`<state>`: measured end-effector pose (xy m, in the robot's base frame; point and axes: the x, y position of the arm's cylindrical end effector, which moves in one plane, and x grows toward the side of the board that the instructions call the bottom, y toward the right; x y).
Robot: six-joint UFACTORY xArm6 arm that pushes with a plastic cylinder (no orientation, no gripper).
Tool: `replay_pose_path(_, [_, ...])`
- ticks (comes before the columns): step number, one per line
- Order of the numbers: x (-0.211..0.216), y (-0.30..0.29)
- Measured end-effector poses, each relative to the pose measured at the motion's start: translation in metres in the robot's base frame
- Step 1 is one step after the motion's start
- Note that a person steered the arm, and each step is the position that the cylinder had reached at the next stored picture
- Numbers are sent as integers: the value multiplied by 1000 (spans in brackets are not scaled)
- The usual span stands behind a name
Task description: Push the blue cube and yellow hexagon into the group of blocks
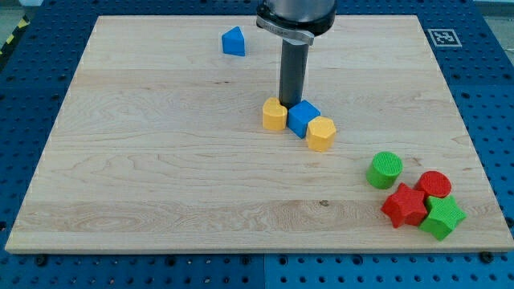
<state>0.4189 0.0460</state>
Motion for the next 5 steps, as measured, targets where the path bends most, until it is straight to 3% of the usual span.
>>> replay_pose_path(3, [12, 95])
replay_pose_path(5, [17, 85])
